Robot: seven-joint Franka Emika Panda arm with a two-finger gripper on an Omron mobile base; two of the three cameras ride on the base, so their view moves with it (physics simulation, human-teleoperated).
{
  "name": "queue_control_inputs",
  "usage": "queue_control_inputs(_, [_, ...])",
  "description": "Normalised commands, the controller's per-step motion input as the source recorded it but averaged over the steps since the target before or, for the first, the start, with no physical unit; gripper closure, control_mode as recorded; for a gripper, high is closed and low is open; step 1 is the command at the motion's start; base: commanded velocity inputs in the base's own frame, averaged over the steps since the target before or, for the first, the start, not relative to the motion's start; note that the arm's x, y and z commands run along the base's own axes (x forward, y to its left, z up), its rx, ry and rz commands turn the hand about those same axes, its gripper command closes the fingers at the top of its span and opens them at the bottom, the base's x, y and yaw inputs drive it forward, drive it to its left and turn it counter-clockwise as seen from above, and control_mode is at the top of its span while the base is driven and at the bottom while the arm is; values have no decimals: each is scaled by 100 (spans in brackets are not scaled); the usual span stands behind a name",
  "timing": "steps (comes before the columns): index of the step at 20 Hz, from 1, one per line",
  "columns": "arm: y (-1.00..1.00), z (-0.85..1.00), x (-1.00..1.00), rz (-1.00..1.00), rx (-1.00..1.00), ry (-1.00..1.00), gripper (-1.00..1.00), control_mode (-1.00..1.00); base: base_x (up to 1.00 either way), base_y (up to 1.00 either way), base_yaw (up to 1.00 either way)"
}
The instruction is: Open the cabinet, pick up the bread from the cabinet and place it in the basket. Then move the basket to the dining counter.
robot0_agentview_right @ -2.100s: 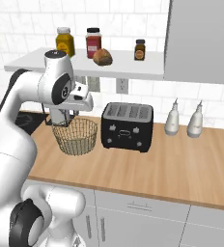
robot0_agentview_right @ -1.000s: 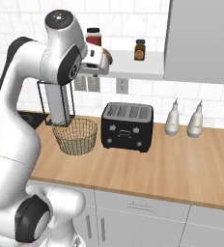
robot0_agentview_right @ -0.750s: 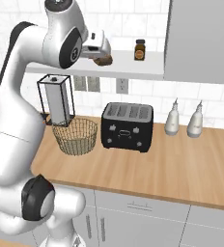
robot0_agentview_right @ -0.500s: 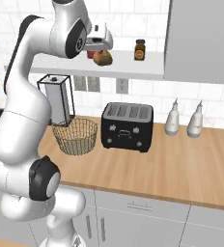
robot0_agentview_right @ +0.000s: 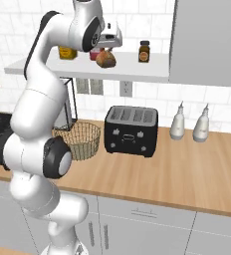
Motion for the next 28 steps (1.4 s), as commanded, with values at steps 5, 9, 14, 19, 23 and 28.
queue_control_inputs(5, [-2, -2, 39, 2, 0, 0, -100, -100, 0, 0, 0])
queue_control_inputs(9, [0, -14, 39, 0, 0, 0, -100, -100, 0, 0, 0])
queue_control_inputs(14, [0, -16, 18, 0, 0, 3, -100, -100, 0, 0, 0])
queue_control_inputs(19, [0, -24, 33, 2, 0, 11, -100, -100, 0, 0, 0])
queue_control_inputs(23, [0, -26, 42, 1, 0, 9, -100, -100, 0, 0, 0])
queue_control_inputs(28, [0, -26, 35, 1, 0, 4, -100, -100, 0, 0, 0])
